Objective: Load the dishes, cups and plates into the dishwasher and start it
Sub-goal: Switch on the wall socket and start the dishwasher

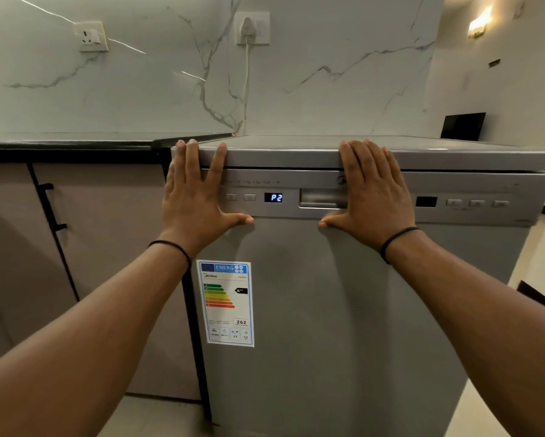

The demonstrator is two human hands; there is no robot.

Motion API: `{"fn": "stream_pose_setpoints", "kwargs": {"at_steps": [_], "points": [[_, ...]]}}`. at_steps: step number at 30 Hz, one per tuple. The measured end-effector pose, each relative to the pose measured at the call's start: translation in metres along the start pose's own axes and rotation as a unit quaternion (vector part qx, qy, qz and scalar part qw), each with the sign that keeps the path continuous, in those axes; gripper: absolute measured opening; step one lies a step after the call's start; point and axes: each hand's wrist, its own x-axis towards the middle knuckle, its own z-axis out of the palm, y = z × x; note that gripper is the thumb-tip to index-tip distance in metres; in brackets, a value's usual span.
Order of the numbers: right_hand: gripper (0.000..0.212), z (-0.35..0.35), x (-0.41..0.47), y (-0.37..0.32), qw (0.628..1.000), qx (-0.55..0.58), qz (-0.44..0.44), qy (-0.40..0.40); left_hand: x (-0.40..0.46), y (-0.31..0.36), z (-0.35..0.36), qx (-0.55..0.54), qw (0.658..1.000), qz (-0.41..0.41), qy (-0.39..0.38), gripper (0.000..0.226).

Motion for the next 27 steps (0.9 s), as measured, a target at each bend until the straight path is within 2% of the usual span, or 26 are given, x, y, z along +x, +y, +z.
{"fn": "stream_pose_setpoints", "kwargs": {"at_steps": [6,9,16,27], "points": [[0.135,0.011,-0.002,-0.002,1.000,0.010,0.018,0.023,-0.002,0.011,0.014,-0.019,0.999,0.027,0.026,0.135],[0.135,0.012,-0.002,-0.006,0.999,0.018,0.026,0.032,-0.001,0.024,0.019,-0.030,0.999,0.015,0.039,0.139],[0.135,0.012,-0.003,-0.010,0.999,0.001,0.034,0.022,-0.002,0.025,0.022,-0.036,0.998,0.027,0.043,0.127],[0.134,0.007,-0.003,-0.015,0.999,-0.007,0.053,0.007,-0.002,0.026,0.017,-0.029,0.999,0.016,0.032,0.125]]}}
